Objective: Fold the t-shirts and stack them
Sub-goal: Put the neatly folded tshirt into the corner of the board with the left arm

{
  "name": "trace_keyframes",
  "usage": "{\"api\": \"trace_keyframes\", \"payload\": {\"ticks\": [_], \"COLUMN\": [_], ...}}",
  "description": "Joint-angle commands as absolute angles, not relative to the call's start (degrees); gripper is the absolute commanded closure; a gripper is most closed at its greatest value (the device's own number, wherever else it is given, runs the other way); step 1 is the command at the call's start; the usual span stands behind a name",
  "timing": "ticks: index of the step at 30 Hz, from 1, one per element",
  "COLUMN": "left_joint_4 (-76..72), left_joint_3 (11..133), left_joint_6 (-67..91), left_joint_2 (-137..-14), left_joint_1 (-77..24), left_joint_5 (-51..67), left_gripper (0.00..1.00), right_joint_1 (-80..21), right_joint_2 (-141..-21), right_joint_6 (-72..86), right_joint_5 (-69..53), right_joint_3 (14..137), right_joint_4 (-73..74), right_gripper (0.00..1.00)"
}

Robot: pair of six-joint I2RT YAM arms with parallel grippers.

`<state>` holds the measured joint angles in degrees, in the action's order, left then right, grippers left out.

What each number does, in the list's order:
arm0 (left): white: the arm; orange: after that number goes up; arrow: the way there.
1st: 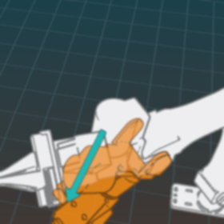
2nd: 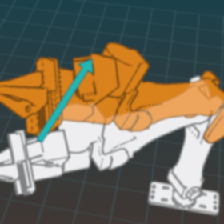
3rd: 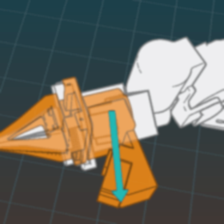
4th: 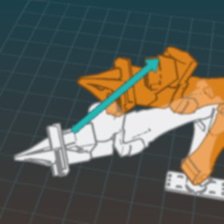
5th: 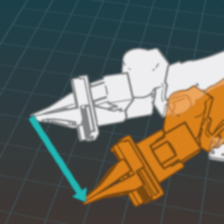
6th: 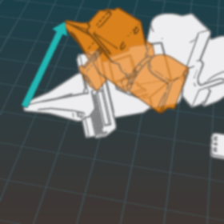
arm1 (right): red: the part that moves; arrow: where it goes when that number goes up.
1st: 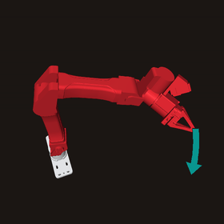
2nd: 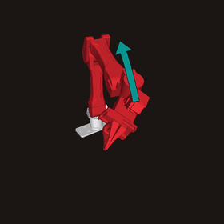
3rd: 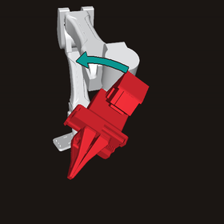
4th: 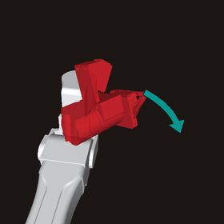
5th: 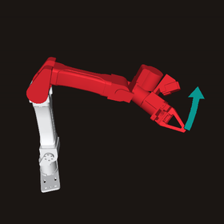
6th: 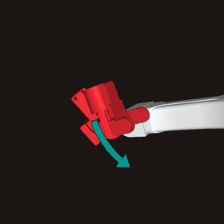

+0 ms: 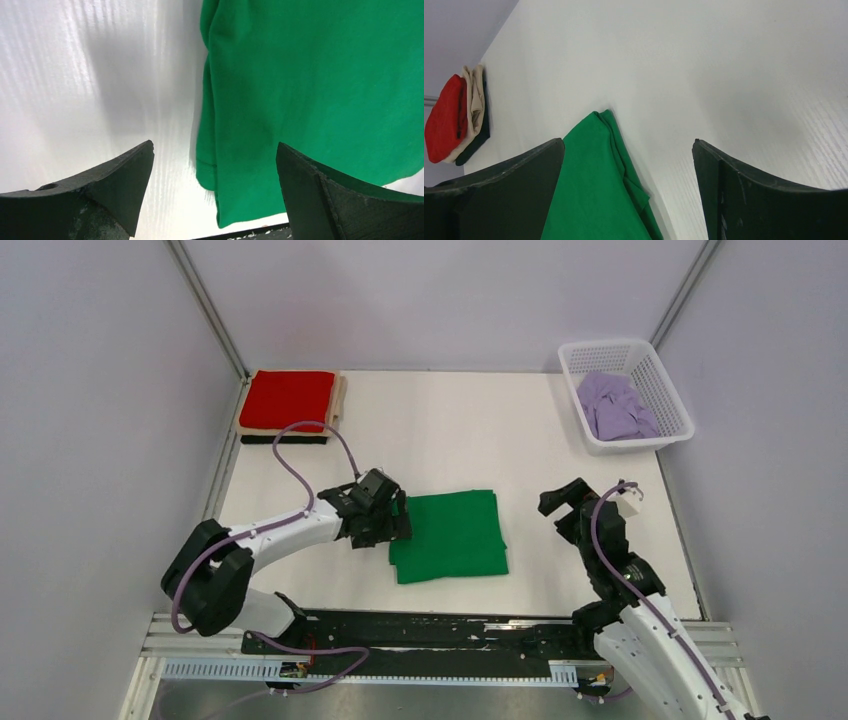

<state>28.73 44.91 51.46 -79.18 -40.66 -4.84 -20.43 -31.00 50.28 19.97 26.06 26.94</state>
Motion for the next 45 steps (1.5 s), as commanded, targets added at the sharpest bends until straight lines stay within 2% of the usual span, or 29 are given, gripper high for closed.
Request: {"api": "trace_keyframes", "payload": {"ticks": [1, 13, 17, 18, 19, 21, 22, 27, 35, 40, 45], "left_joint_4": [25.26, 27.39, 29.16, 29.83, 30.43, 33.99, 35.19, 43.19, 50.86, 43.24, 31.32], "left_joint_3": [45.73, 51.68, 54.76, 56.14, 57.03, 60.04, 62.29, 69.36, 81.33, 83.9, 86.99], "left_joint_6": [56.09, 59.34, 59.25, 58.71, 58.36, 57.01, 55.93, 49.99, 34.9, 21.68, 8.54], "left_joint_2": [-82.17, -97.23, -101.88, -102.84, -104.53, -107.21, -107.79, -109.52, -111.44, -111.35, -110.37], "left_joint_1": [-42.28, -47.4, -48.18, -48.28, -48.35, -48.61, -48.71, -48.68, -47.6, -43.54, -36.36], "left_joint_5": [-7.1, -9.76, -11.98, -12.8, -13.34, -15.98, -18.37, -30.14, -58.14, -63.33, -61.09], "left_gripper": [0.04, 0.34, 0.56, 0.65, 0.7, 0.97, 0.99, 1.0, 1.0, 1.0, 1.0], "right_joint_1": [-20.24, -20.23, -20.13, -20.13, -20.11, -20.14, -20.13, -20.04, -19.98, -20.0, -19.95], "right_joint_2": [-31.38, -34.81, -34.81, -34.84, -34.75, -34.75, -34.72, -34.86, -34.58, -34.61, -34.6], "right_joint_6": [50.08, 50.19, 49.97, 49.99, 49.89, 49.9, 49.89, 49.75, 49.49, 49.23, 49.63], "right_joint_5": [24.38, 27.9, 28.69, 28.87, 29.12, 29.66, 29.91, 30.58, 30.94, 31.75, 32.82], "right_joint_3": [26.89, 26.24, 26.02, 25.94, 25.87, 25.67, 25.54, 25.44, 25.68, 25.96, 25.96], "right_joint_4": [30.19, 31.05, 31.12, 31.11, 31.25, 31.2, 31.25, 31.2, 31.21, 31.14, 30.83], "right_gripper": [0.0, 0.0, 0.0, 0.0, 0.0, 0.0, 0.0, 0.0, 0.0, 0.0, 0.0]}}
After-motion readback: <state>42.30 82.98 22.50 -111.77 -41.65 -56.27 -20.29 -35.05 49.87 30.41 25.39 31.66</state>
